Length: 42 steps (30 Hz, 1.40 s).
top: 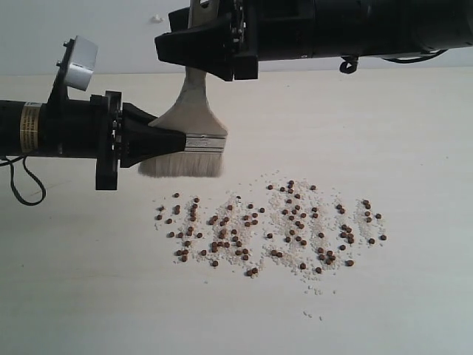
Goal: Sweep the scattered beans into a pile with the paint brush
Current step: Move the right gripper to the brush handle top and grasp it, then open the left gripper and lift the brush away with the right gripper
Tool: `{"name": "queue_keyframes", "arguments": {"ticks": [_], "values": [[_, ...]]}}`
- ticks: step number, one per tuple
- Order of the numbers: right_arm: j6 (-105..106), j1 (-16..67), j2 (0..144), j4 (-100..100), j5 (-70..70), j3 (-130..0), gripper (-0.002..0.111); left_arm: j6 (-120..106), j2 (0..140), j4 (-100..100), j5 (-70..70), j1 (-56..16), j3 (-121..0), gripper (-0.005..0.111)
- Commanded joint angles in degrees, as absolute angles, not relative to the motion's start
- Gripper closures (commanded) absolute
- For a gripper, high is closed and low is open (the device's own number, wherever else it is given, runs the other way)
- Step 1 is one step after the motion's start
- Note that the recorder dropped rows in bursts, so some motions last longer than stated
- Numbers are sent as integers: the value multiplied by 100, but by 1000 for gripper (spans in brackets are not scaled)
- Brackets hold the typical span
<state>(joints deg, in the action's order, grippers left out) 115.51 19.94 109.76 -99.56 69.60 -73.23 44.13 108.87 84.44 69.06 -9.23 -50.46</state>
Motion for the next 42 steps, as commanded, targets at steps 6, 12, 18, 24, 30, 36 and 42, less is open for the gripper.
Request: {"name": "queue_keyframes", "arguments": {"ticks": [6, 12, 18, 24, 30, 36, 42], "values": [[11687, 2000, 10994, -9995, 6996, -7374, 69, 4343, 10856, 8337, 6996, -911, -5083, 107], [12068, 2000, 10994, -9995, 6996, -7374, 108, 4227, 10856, 8337, 6996, -911, -5083, 107], [12020, 2000, 10994, -9995, 6996, -7374, 108, 4189, 10856, 8280, 6996, -911, -5083, 107], [12021, 2000, 10994, -9995, 6996, -7374, 108, 4189, 10856, 8036, 6996, -911, -5083, 92], [11985, 2000, 10994, -9995, 6996, -7374, 108, 4205, 10856, 7991, 6996, -911, -5083, 45], [11738, 1961, 10940, -9995, 6439, -7374, 108, 4231, 10856, 7901, 6996, -911, -5083, 41], [10994, 1425, 10627, -9995, 6101, -7374, 108, 4561, 10707, 8074, 6996, -794, -5083, 41]]}}
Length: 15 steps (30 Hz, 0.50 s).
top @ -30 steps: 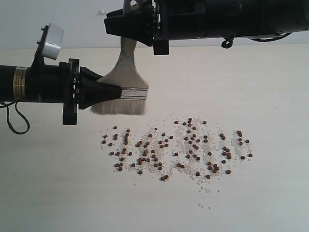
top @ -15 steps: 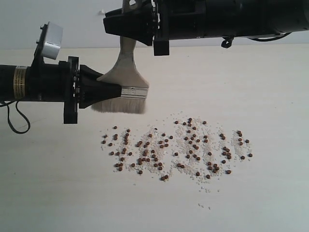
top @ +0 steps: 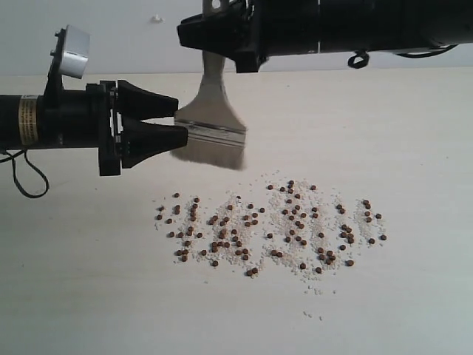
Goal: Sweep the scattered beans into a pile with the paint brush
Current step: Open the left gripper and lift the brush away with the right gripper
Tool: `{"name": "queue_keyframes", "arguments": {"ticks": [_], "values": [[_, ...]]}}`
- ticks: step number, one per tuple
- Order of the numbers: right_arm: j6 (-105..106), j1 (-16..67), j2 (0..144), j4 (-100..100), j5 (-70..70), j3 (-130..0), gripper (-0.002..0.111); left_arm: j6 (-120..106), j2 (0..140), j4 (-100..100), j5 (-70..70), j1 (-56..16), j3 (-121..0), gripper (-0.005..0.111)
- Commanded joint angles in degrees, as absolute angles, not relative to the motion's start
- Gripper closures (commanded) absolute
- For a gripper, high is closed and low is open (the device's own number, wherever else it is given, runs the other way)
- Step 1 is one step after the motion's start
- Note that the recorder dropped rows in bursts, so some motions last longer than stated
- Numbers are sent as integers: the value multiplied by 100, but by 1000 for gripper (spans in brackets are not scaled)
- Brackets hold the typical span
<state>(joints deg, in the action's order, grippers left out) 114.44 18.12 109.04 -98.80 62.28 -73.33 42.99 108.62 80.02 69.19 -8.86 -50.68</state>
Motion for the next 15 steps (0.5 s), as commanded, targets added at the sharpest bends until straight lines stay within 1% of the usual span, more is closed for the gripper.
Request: {"name": "queue_keyframes", "arguments": {"ticks": [1, 4, 6, 7, 8, 10, 11, 15], "values": [[10874, 1316, 10576, -9995, 6101, -7352, 108, 4645, 10655, 8100, 6996, -777, -5083, 41], [10395, 996, 10412, -9995, 5924, -7269, 108, 5043, 10504, 8195, 6996, -732, -5083, 42], [10150, 836, 10274, -9995, 5595, -7086, 108, 5454, 10376, 8341, 6996, -693, -5083, 52], [10050, 797, 10184, -9995, 5410, -6998, 108, 5635, 10300, 8453, 6996, -666, -5083, 62], [9981, 761, 10091, -9995, 5168, -6877, 108, 5790, 10219, 8588, 6996, -651, -5083, 75], [9899, 761, 9882, -9995, 4733, -6641, 108, 6003, 10059, 8850, 6996, -645, -5083, 106], [9874, 761, 9791, -9995, 4609, -6525, 108, 6148, 9973, 8998, 6996, -645, -5083, 105], [9803, 771, 9306, -9995, 4354, -6110, 108, 6892, 9628, 9456, 6996, -645, -5043, 107]]}}
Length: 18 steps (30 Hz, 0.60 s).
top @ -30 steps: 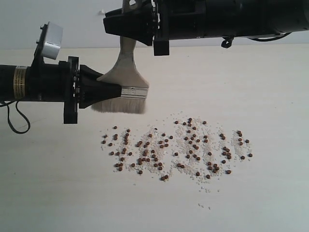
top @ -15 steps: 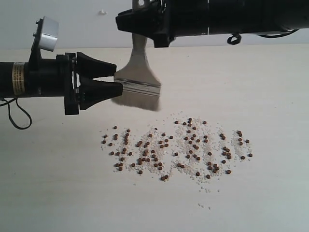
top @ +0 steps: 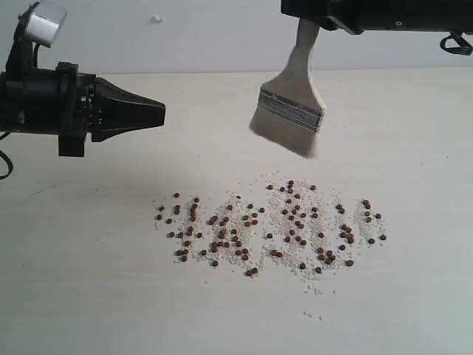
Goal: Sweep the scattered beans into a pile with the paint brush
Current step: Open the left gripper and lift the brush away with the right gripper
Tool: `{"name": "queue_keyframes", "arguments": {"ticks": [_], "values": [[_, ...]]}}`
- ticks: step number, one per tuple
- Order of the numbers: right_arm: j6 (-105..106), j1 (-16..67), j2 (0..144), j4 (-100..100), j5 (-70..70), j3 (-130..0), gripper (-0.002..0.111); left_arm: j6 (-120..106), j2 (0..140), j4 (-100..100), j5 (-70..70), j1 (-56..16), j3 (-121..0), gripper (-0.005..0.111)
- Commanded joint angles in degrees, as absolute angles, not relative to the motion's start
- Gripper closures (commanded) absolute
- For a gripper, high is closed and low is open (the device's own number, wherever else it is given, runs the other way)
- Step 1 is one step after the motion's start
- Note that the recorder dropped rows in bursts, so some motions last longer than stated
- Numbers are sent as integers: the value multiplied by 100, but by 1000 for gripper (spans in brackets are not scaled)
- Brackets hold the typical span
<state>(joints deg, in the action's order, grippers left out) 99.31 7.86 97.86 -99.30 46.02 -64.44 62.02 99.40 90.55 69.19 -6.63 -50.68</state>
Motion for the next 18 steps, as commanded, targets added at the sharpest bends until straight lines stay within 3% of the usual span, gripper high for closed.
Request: {"name": "queue_keyframes", "arguments": {"ticks": [1, 8, 18], "values": [[9733, 771, 9154, -9995, 4234, -6003, 108, 7020, 9520, 9471, 6996, -645, -4979, 107], [9466, 771, 7691, -9995, 2982, -4699, 108, 7071, 7717, 7988, 6670, -645, -3411, 107], [8667, 771, 7053, -9345, 4088, -4098, 108, 9074, 2987, 7669, 2952, -645, -1126, 107]]}}
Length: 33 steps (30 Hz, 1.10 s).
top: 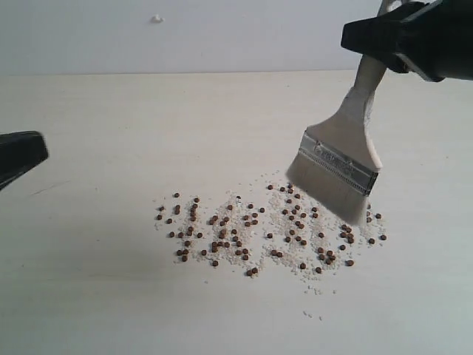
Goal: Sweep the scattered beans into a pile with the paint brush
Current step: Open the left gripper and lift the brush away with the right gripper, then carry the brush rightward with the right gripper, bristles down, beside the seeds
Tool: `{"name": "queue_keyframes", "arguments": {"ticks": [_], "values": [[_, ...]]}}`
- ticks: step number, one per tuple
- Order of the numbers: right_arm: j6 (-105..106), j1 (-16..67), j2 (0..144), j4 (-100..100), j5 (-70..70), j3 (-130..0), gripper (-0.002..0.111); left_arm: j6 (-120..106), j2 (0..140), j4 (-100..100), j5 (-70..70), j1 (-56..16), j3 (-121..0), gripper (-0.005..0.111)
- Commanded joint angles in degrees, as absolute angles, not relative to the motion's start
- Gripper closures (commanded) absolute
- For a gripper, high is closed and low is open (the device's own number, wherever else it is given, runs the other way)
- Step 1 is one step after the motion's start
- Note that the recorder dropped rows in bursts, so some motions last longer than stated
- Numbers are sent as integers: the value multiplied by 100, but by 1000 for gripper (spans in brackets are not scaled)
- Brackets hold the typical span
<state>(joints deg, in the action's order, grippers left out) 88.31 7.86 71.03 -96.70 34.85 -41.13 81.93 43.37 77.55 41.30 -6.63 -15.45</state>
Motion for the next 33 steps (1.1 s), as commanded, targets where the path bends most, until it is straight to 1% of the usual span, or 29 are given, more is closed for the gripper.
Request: {"name": "queue_keyframes", "arguments": {"ticks": [1, 4, 8, 10, 11, 12, 14, 17, 21, 24, 30, 33], "values": [[8618, 771, 7053, -9345, 4192, -4098, 108, 9257, 2732, 7740, 2804, -645, -1062, 107], [8157, 771, 7063, -9345, 4320, -4098, 108, 10095, 1608, 8264, 2104, -645, -826, 107], [8186, 771, 7063, -9427, 4139, -4098, 108, 10716, 758, 8661, 1217, -645, -584, 107], [8318, 877, 7063, -9910, 3655, -4044, 108, 10716, 351, 8661, 1073, -645, -445, 107], [8783, 1081, 7063, -9995, 3120, -3989, 108, 10677, 152, 8661, 1155, -645, -401, 107], [8821, 1338, 7063, -9995, 2346, -3990, 108, 10665, 6, 8686, 1217, -645, -390, 107], [8957, 1700, 7063, -9995, 1637, -3990, 108, 10665, 0, 8686, 1226, -645, -390, 107], [8978, 2094, 7063, -9995, 1325, -3990, 108, 10665, 0, 8686, 1226, -645, -390, 107], [9024, 2847, 7063, -9995, -40, -4308, 108, 10665, 0, 8686, 1226, -645, -390, 107], [9169, 3130, 7063, -9995, -550, -4325, 108, 10665, 0, 8686, 1226, -645, -390, 107], [9342, 3638, 7024, -9995, -2119, -4184, 108, 10665, 0, 8686, 1226, -645, -390, 107], [9322, 3700, 6900, -9995, -2287, -3975, 108, 10665, 0, 8686, 1226, -645, -390, 107]]}}
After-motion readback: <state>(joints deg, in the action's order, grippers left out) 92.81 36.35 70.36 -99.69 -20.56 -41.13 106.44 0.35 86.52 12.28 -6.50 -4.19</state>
